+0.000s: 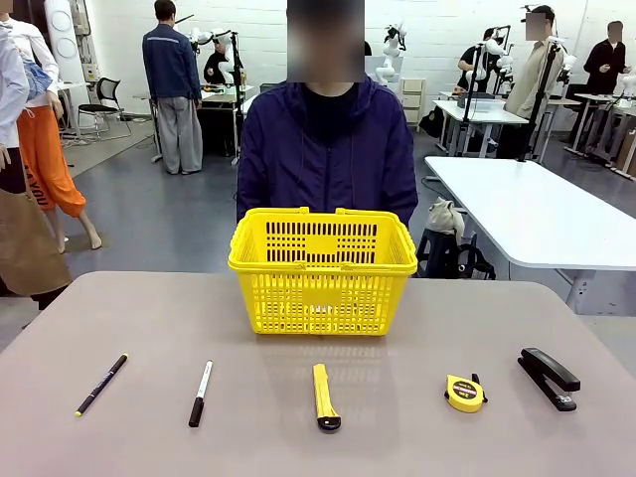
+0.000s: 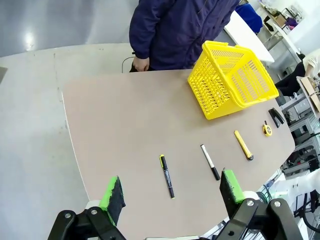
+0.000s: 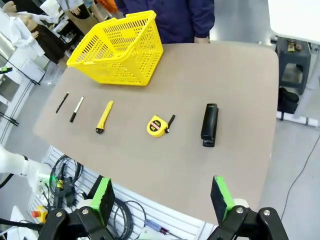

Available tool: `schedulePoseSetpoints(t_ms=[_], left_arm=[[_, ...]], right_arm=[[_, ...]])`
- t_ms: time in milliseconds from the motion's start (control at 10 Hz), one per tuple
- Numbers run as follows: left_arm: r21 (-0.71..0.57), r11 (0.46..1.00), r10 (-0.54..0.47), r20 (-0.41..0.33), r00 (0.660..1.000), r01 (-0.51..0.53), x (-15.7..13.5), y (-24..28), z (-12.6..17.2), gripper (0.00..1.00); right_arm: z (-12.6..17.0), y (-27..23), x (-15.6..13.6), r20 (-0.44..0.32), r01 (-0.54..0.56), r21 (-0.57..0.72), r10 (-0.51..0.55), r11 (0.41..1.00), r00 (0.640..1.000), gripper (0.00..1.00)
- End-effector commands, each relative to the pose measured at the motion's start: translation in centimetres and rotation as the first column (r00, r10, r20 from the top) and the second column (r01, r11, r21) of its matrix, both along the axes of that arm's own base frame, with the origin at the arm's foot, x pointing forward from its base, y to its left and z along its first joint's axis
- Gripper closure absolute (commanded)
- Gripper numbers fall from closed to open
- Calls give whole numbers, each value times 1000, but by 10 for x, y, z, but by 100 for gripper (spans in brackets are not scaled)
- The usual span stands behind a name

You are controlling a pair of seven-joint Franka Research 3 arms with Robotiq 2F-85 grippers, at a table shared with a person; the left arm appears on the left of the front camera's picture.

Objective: Place the items the person wants into the basket.
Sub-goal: Pick up the item the person points to and place it in the Market Basket.

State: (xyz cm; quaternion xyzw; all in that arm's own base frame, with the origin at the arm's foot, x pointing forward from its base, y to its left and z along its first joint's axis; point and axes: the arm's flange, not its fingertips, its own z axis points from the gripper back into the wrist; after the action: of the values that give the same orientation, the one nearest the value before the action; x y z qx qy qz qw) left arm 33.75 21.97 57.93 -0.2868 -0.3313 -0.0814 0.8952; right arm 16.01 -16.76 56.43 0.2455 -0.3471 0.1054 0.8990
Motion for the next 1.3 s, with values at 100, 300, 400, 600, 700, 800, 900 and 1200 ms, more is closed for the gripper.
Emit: schedulePoseSetpoints(t_ms=[100, 300, 400, 600, 700, 800, 900, 1200], left_arm=[[-4, 1000, -13, 18, 1000, 13, 0, 3, -1, 0], [-4, 1000, -13, 18, 1000, 13, 0, 3, -1, 0], [-4, 1000, -13, 18, 1000, 13, 0, 3, -1, 0], [-4, 1000, -13, 18, 1000, 13, 0, 3, -1, 0], [-4, 1000, -13, 18, 1000, 13, 0, 3, -1, 0], [-4, 1000, -13, 18, 1000, 13, 0, 3, -1, 0], [-4, 1000, -13, 18, 1000, 13, 0, 3, -1, 0], [-4, 1000, -13, 18, 1000, 13, 0, 3, -1, 0]], right_arm=[[-1, -2, 1, 12, 1, 0, -1, 1000, 1000, 0], [-1, -2, 1, 12, 1, 0, -1, 1000, 1000, 0], [-1, -2, 1, 12, 1, 0, -1, 1000, 1000, 0], [-1, -2, 1, 12, 1, 0, -1, 1000, 1000, 0], [-1, -2, 1, 12, 1, 0, -1, 1000, 1000, 0], [-1, -2, 1, 12, 1, 0, -1, 1000, 1000, 0], [-1, -2, 1, 12, 1, 0, -1, 1000, 1000, 0], [-1, -2, 1, 12, 1, 0, -1, 1000, 1000, 0]])
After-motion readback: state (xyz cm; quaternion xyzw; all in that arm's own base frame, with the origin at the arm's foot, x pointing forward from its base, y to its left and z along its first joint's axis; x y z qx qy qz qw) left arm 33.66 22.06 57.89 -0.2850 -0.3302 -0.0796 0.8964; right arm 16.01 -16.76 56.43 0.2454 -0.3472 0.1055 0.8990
